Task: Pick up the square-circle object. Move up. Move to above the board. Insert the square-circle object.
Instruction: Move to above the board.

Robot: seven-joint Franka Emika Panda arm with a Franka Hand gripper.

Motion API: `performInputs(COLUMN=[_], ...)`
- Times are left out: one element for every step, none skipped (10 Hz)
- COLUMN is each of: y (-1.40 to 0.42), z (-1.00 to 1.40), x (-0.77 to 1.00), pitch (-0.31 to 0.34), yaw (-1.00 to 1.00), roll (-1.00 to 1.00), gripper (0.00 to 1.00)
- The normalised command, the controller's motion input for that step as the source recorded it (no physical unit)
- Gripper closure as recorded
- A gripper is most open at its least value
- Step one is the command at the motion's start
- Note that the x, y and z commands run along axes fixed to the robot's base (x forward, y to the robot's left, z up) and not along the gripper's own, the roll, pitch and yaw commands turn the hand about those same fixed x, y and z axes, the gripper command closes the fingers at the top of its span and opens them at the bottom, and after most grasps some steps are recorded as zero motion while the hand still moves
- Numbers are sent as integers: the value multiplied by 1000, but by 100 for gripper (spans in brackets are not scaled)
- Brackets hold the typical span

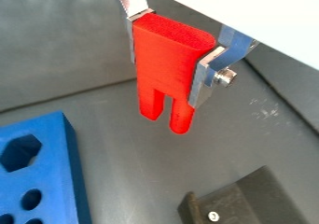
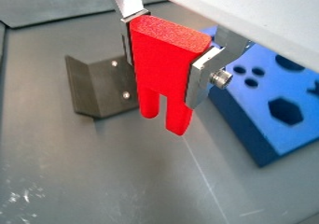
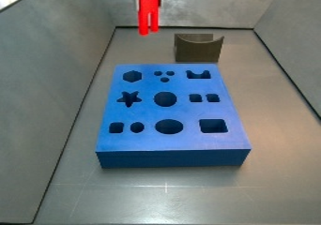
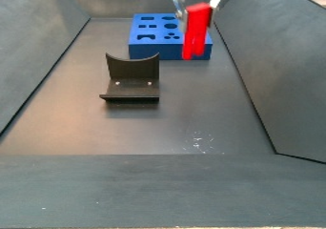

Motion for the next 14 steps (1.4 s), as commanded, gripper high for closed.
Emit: performInputs(y=[16, 16, 16, 15, 15, 14, 14, 13, 13, 9, 7, 4, 2, -1000], z=[1000, 1000, 1000, 1000, 1000, 1000, 1000, 1000, 966, 737, 569, 345, 180, 19], x=[234, 222, 214, 193, 185, 161, 154, 131, 117, 74, 49, 24, 17, -99], pitch=[123, 103, 97, 94, 93, 88, 85, 88, 88, 89, 89, 84, 84, 70], yaw=[57, 47, 43, 37, 34, 31, 30, 28, 28, 26, 26, 24, 24, -1000], roll=[25, 29, 31, 37, 39, 44, 46, 50, 52, 55, 58, 61, 64, 40], gripper=[100, 100, 100, 100, 100, 100, 100, 100, 100, 100, 100, 100, 100, 100])
